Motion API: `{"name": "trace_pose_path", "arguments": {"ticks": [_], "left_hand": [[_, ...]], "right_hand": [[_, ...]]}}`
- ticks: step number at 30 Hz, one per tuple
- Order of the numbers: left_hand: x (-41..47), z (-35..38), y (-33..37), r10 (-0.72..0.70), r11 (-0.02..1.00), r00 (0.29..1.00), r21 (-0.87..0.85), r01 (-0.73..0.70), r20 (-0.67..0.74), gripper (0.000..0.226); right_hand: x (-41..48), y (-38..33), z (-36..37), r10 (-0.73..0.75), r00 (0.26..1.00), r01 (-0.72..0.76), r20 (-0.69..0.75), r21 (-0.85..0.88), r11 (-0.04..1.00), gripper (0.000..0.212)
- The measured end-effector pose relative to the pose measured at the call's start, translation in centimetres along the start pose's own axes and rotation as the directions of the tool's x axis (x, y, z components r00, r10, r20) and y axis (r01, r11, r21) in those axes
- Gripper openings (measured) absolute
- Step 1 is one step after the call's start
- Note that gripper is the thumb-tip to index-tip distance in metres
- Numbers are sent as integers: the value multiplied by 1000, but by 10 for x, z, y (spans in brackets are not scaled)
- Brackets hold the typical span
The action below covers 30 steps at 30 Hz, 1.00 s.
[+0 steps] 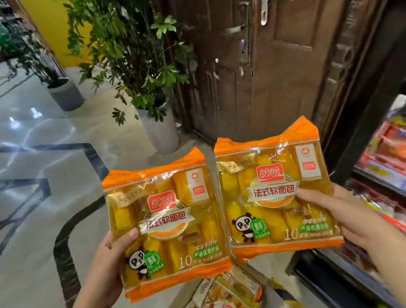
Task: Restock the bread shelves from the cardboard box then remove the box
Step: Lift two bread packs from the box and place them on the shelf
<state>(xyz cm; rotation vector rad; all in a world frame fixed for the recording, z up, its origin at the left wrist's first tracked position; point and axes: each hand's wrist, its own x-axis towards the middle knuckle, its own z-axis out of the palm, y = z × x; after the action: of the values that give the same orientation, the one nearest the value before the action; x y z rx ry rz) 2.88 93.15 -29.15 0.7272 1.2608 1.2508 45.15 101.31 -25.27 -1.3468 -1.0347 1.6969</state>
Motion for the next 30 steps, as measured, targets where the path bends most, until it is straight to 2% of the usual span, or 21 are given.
{"name": "trace_pose_path", "arguments": {"ticks": [5, 9, 10, 13, 15, 19, 22, 27, 30], "left_hand": [[14, 8, 1, -48, 998, 982, 57, 38, 185, 114], [12, 27, -9, -86, 995, 934, 83, 60, 346, 113], [11, 34, -15, -103, 993, 916, 89, 74, 388, 105], [0, 62, -35, -180, 984, 849, 94, 154, 496, 56], [-12, 86, -47, -246, 969, 796, 130, 209, 553, 48], [-56, 145, -61, -334, 942, 671, 218, 254, 662, 42], [-98, 189, -76, -397, 917, 602, 266, 298, 693, 37], [-178, 255, -113, -443, 896, 552, 342, 282, 706, 49], [-236, 293, -139, -459, 888, 530, 371, 270, 713, 50]], "right_hand": [[-79, 30, 4, -63, 971, 82, -231, 75, 994, 48], [-155, 63, 9, -72, 920, 140, -385, 152, 978, 45], [-174, 71, 9, -68, 903, 151, -424, 167, 974, 43], [-235, 94, 9, -18, 807, 167, -590, 199, 966, 35], [-277, 107, 7, 3, 745, 181, -667, 207, 962, 33], [-360, 138, -4, 13, 661, 212, -750, 203, 956, 55], [-420, 167, -16, 11, 600, 262, -800, 209, 942, 54], [-514, 226, -41, 10, 501, 350, -865, 213, 912, 51], [-577, 259, -57, 26, 454, 390, -890, 225, 893, 63]]}}
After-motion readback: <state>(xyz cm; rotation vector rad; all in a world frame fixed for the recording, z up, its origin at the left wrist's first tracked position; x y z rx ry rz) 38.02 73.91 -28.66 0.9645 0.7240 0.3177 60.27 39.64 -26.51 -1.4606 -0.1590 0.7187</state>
